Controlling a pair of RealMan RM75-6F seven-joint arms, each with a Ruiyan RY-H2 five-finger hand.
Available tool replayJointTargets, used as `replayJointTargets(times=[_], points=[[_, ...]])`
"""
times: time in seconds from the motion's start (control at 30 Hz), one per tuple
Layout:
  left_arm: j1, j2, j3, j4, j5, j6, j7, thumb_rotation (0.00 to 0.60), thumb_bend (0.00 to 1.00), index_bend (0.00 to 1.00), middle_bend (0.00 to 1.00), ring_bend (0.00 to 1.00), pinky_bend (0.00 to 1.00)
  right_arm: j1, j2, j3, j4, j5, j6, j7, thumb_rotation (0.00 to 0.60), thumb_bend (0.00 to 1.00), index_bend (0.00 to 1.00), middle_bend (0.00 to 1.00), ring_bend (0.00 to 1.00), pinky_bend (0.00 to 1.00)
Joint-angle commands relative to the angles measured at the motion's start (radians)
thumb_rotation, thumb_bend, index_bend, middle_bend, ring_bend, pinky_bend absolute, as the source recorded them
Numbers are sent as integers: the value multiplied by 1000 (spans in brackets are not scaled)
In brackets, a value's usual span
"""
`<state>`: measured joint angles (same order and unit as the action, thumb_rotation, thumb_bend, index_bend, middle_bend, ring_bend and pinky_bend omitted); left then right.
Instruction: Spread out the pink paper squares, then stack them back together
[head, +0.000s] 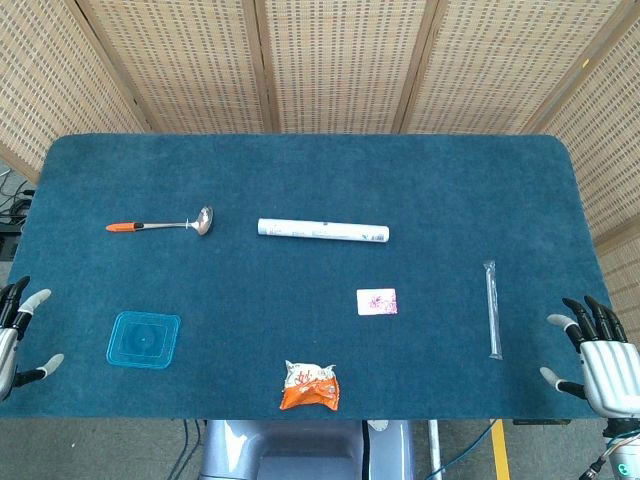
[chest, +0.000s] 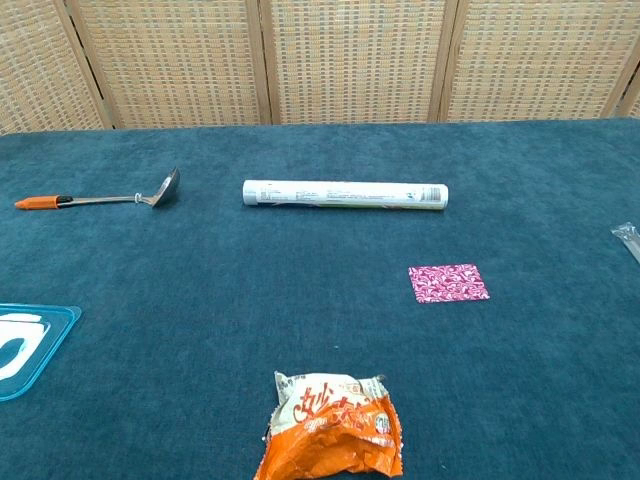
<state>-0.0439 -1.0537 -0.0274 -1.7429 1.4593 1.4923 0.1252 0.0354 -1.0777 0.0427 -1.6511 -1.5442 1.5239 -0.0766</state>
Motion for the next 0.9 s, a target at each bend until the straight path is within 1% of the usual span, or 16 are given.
replayJointTargets(times=[0.03,0.37,0.47,0.57,0.73,0.9], points=[[0,-1,1,-1,-2,-3,3,600,60,149,0,0,0,1,-1,-1,1,1,-4,2,600,105,282,151,10,96],[4,11,0,-12,2,10,3,600,62,149,0,0,0,7,7,0,-2,-9,-7,12,600,105,282,151,11,96],[6,20,-4,-26,-3,15,14,598,108,148,0,0,0,16,11,5,-5,-11,-15,18,600,105,282,150,11,96],[5,26,-7,-34,-8,15,32,596,151,148,0,0,0,25,15,7,-8,-12,-25,24,600,128,282,151,11,96],[0,38,-12,-52,-13,10,38,596,142,148,0,0,0,57,33,12,-20,-16,-71,62,600,131,282,155,11,96],[-6,58,-17,-74,-16,4,37,596,136,148,0,0,0,107,57,19,-37,-37,-129,137,600,131,282,161,11,96]])
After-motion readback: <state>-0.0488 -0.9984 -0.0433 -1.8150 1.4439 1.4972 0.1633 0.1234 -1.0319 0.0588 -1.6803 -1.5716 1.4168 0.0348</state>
